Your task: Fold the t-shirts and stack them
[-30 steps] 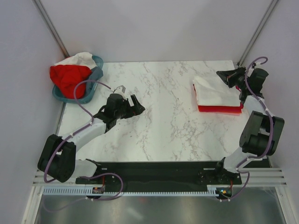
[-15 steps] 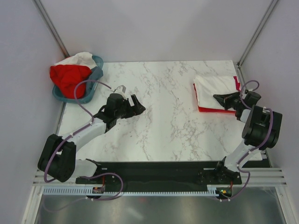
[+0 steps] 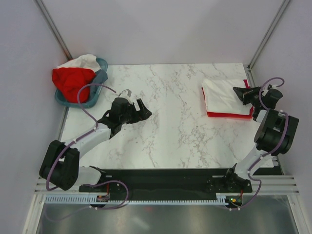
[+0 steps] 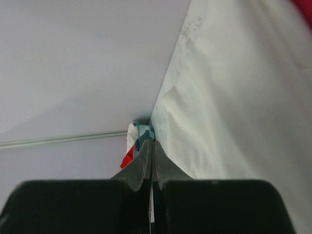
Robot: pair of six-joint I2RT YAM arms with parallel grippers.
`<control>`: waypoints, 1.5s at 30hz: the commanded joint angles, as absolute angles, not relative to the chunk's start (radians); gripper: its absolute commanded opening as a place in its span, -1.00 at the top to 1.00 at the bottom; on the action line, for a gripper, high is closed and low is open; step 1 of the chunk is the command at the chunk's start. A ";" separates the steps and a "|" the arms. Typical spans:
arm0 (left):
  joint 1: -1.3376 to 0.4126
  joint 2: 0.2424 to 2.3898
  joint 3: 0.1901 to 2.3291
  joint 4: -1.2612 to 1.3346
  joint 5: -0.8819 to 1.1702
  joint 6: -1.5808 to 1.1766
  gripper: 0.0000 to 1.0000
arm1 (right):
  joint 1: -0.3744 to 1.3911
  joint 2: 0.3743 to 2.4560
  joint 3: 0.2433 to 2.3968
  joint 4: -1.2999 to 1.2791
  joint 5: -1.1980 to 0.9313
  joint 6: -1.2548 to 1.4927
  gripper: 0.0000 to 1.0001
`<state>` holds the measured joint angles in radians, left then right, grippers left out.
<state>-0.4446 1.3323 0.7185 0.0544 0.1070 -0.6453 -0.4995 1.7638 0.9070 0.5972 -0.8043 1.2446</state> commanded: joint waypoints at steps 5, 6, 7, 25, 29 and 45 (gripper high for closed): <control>-0.440 1.328 0.713 0.089 0.104 -0.617 -1.00 | -0.499 2.041 0.965 0.875 -0.813 1.412 1.00; -0.440 1.327 0.713 0.092 0.106 -0.617 -0.99 | -0.499 2.045 0.959 0.912 -0.810 1.429 1.00; -0.440 1.330 0.715 0.092 0.104 -0.615 -1.00 | -0.497 2.040 0.957 0.928 -0.805 1.433 1.00; -0.440 1.361 0.719 0.098 0.084 -0.600 -1.00 | -0.431 2.190 1.408 0.468 -0.634 1.301 1.00; -0.440 1.361 0.719 0.098 0.074 -0.595 -1.00 | -0.411 2.279 1.437 0.460 -0.632 1.310 1.00; -0.440 1.296 0.700 0.094 0.015 -0.568 -1.00 | -0.305 1.858 1.337 0.150 -0.470 0.856 0.52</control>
